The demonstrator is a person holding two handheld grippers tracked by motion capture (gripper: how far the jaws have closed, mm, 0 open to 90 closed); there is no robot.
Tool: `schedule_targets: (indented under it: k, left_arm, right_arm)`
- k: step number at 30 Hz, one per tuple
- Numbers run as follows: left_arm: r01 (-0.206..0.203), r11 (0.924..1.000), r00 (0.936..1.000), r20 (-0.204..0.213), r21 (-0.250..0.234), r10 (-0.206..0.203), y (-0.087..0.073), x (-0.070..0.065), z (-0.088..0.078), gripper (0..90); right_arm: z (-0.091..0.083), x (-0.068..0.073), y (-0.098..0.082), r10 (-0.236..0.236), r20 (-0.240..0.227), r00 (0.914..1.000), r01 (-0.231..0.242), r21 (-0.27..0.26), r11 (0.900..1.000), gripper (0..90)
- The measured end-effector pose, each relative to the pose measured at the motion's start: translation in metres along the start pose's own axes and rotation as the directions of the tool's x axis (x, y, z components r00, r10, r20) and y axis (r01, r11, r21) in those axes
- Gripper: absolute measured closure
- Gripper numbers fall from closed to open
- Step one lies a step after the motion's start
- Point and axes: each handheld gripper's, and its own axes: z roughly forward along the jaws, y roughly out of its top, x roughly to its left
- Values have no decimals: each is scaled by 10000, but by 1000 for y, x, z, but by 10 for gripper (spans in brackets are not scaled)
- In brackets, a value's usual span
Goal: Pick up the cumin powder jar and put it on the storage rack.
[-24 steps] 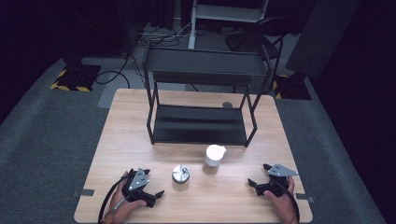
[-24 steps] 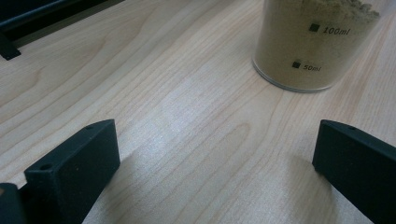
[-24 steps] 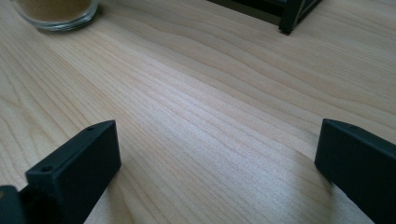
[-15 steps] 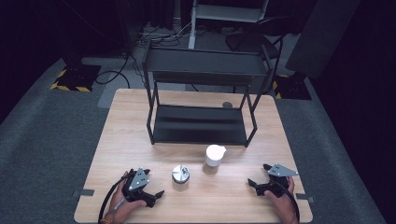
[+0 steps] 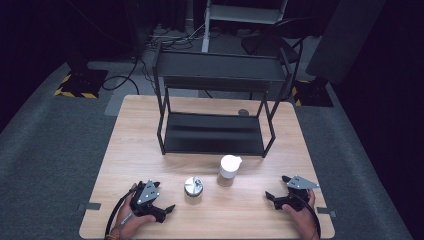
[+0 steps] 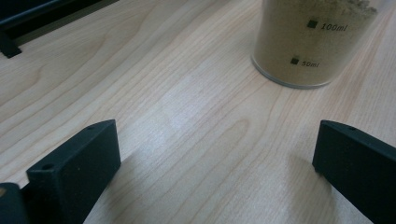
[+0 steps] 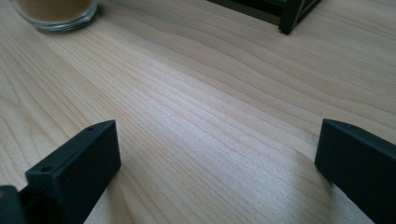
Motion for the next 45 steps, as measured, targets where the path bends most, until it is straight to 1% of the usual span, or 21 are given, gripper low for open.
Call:
schedule_targets:
  k: [1,3,5,7,8,9,10,11,12,13,15,18,20,24,27,30,32,34,41,43,45]
  left_arm:
    - [95,9999,9999,36,-40,-95,0,0,-1,6]
    - [205,9998,9994,266,-88,-203,1,2,-2,7]
    - [84,10000,9991,425,52,-86,7,1,-2,9]
    - [86,9998,9991,403,152,-92,14,-3,-2,8]
    - [12,9999,9994,355,169,-18,17,-6,-1,8]
    - [-89,9999,9989,464,95,84,20,-5,-1,10]
    - [-239,9997,9970,734,-30,241,20,-3,-2,10]
    - [-407,9991,9935,1055,-126,418,22,1,-2,9]
    - [-593,9981,9913,1170,-146,607,24,1,-1,9]
    - [-657,9977,9911,1149,-172,672,26,-1,-1,8]
    - [-618,9979,9907,1204,-168,634,32,-2,1,7]
    - [-612,9980,9923,1072,-136,623,40,-6,6,7]
    - [-658,9976,9900,1235,-202,678,45,-6,9,7]
    - [-765,9967,9888,1267,-264,792,55,-9,15,8]
    - [-734,9967,9867,1427,-347,776,62,-10,19,8]
    - [-908,9950,9835,1534,-409,961,68,-12,23,8]
    - [-949,9946,9832,1523,-430,1004,71,-13,26,8]
    - [-897,9950,9821,1620,-442,958,75,-13,29,8]
    - [-978,9933,9826,1523,-623,1063,82,-17,36,13]
    - [-958,9934,9849,1385,-635,1039,83,-18,38,23]
    - [-950,9934,9860,1311,-636,1027,83,-19,40,56]
  right_arm:
    - [0,0,0,0,0,10000,0,-2,10000,0]
    - [0,0,0,-2,-6,10000,3,1,10000,0]
    - [0,0,0,-4,-5,10000,4,0,10000,0]
    - [0,0,0,-6,-6,10000,6,0,10000,0]
    - [0,0,0,-8,-7,10000,8,1,10000,0]
    - [0,0,0,-6,-11,10000,6,0,10000,0]
    - [0,0,0,-11,-15,10000,11,0,10000,0]
    - [0,0,0,-5,-23,10000,5,-2,10000,0]
    - [0,-1,0,-14,-29,10000,14,-3,10000,0]
    - [0,-1,0,-17,-32,10000,17,-5,10000,0]
    - [0,-1,0,-15,-34,10000,15,-1,10000,0]
    - [0,-1,0,-24,-45,10000,24,-5,10000,0]
    - [0,-1,0,-29,-52,10000,29,-4,10000,0]
    - [0,-1,0,-39,-71,10000,39,-6,10000,0]
    - [0,-1,0,-45,-83,10000,45,-6,10000,0]
    - [0,-1,0,-46,-82,10000,46,-5,10000,0]
    - [0,-1,0,-48,-83,10000,48,-6,10000,0]
    - [0,-1,0,-47,-83,10000,47,-5,10000,0]
    - [0,-1,0,-53,-89,9999,53,-4,10000,0]
    - [0,-1,0,-57,-103,9999,57,-5,10000,0]
    - [0,-2,0,-63,-112,9999,63,-4,10000,0]
